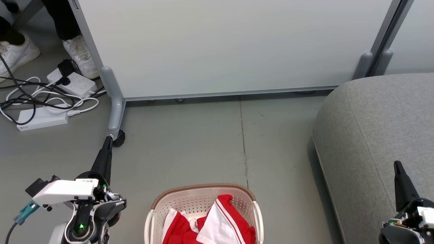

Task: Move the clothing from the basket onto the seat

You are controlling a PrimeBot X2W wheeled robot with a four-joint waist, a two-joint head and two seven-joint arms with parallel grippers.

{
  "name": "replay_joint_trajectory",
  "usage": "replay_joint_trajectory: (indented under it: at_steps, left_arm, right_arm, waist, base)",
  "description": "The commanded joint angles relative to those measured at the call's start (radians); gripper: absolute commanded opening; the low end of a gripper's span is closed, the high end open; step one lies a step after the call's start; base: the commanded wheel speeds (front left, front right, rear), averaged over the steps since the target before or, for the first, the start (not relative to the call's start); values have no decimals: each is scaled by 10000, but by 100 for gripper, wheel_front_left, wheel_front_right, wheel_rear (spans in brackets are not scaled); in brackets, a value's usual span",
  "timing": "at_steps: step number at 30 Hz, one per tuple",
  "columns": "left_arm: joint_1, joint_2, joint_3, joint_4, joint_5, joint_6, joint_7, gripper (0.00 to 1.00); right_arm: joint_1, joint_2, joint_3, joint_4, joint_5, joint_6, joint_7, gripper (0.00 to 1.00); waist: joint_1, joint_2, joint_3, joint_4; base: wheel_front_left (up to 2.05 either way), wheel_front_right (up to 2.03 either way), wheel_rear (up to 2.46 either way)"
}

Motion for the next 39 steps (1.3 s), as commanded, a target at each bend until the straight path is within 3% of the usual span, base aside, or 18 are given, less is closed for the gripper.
replay_joint_trajectory:
  at_steps: [1,11,12,15,16,17,39]
  left_arm:
    - [-187,28,8,3,22,-34,3,0]
    - [-187,29,8,3,22,-34,3,0]
    - [1,-2,0,1,4,0,-6,100]
    - [302,-73,-22,229,10,4,-19,100]
    - [452,-95,-23,312,10,4,-26,0]
    - [491,-100,-31,314,39,4,-67,100]
    - [972,-59,2,-411,1077,0,-1170,100]
  right_arm:
    - [-67,-25,-18,-5,-19,28,48,0]
    - [-68,-26,-18,-5,-20,27,49,0]
    - [0,1,-2,2,-4,0,-4,100]
    - [162,139,15,228,-11,-4,-13,100]
    - [241,187,24,335,-9,-17,-13,0]
    - [245,198,35,357,-43,-22,-45,100]
    - [-78,130,107,359,-1182,-10,-909,100]
  waist:
    - [0,0,0,0]
    - [0,0,0,0]
    - [0,0,0,0]
    - [1,0,2,-1]
    - [0,0,2,-1]
    - [0,0,7,-2]
    - [0,0,-153,-48]
  base:
    - [0,0,0]
    - [0,0,0]
    - [0,0,0]
    - [0,0,0]
    - [0,0,0]
    - [0,0,0]
    - [0,0,0]
